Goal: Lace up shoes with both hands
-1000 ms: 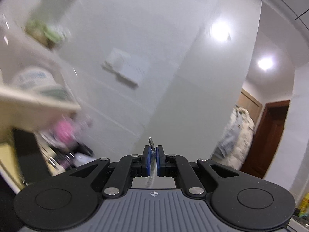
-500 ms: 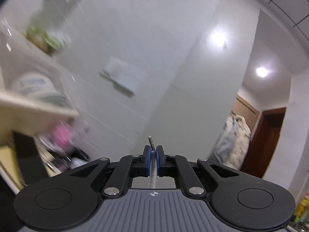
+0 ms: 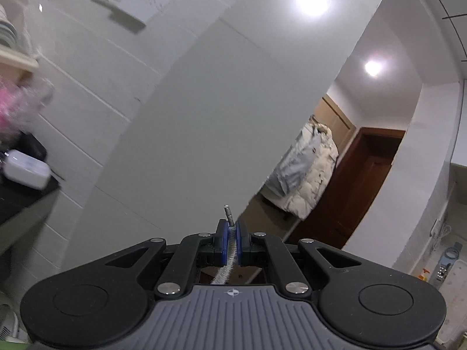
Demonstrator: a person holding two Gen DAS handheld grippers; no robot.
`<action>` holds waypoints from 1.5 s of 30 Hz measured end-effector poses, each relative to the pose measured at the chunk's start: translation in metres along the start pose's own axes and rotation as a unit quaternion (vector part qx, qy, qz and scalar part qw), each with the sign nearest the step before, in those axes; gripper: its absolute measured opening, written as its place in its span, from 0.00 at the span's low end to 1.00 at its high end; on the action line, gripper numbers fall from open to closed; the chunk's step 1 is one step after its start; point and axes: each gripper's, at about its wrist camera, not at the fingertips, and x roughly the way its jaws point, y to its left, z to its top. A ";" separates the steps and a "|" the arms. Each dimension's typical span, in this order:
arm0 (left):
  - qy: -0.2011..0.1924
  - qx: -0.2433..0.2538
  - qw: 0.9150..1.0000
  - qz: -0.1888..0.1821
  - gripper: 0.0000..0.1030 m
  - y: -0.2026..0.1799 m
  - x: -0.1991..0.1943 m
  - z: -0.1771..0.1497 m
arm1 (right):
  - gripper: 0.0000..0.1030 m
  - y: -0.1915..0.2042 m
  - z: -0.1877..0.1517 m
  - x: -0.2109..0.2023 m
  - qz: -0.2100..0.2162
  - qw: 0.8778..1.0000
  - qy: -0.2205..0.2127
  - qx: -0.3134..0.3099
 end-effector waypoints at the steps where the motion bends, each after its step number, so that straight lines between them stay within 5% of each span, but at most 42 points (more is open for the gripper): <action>1: 0.004 0.000 1.000 0.001 0.05 0.001 0.006 0.000 | 0.29 0.004 0.000 0.008 -0.004 1.000 0.009 -0.007; 7: 0.010 -0.005 1.000 0.003 0.05 0.010 0.015 -0.001 | 0.48 -0.002 -0.005 0.012 0.002 1.000 0.004 -0.028; 10: 0.008 -0.013 1.000 0.006 0.05 0.016 0.015 -0.002 | 0.49 -0.020 -0.014 -0.005 0.010 1.000 -0.016 -0.022; 14: 0.007 -0.022 1.000 0.009 0.05 0.019 0.012 -0.006 | 0.50 -0.022 -0.039 -0.054 0.103 0.993 -0.053 -0.024; 19: 0.008 -0.022 1.000 0.012 0.05 0.014 0.007 -0.007 | 0.67 0.012 -0.075 -0.088 0.189 0.978 -0.065 -0.055; 24: 0.008 -0.019 1.000 0.020 0.05 0.009 0.003 -0.012 | 0.63 0.057 -0.081 -0.059 0.167 0.982 -0.075 -0.052; 27: 0.006 0.000 0.999 0.043 0.05 0.007 -0.007 -0.014 | 0.06 0.074 -0.077 -0.037 0.128 0.989 -0.055 -0.054; 28: 0.005 0.009 0.998 0.054 0.05 0.007 -0.012 -0.016 | 0.04 0.073 -0.079 -0.036 0.117 0.991 -0.046 -0.056; 35: 0.059 0.035 0.990 0.123 0.05 0.035 -0.020 -0.058 | 0.05 0.032 -0.085 -0.068 0.011 0.986 0.023 -0.163; 39: 0.102 0.014 0.984 0.145 0.05 0.066 -0.012 -0.100 | 0.05 0.017 -0.097 -0.061 -0.002 0.981 0.080 -0.179; 41: 0.122 0.005 0.980 0.155 0.05 0.083 -0.009 -0.124 | 0.14 0.021 -0.108 -0.055 0.013 0.978 0.100 -0.185; 43: 0.141 -0.010 0.976 0.166 0.05 0.101 -0.007 -0.147 | 0.33 0.032 -0.114 -0.050 0.032 0.975 0.111 -0.191; 45: 0.158 -0.035 0.971 0.177 0.05 0.122 -0.006 -0.167 | 0.39 0.042 -0.115 -0.048 0.055 0.973 0.114 -0.192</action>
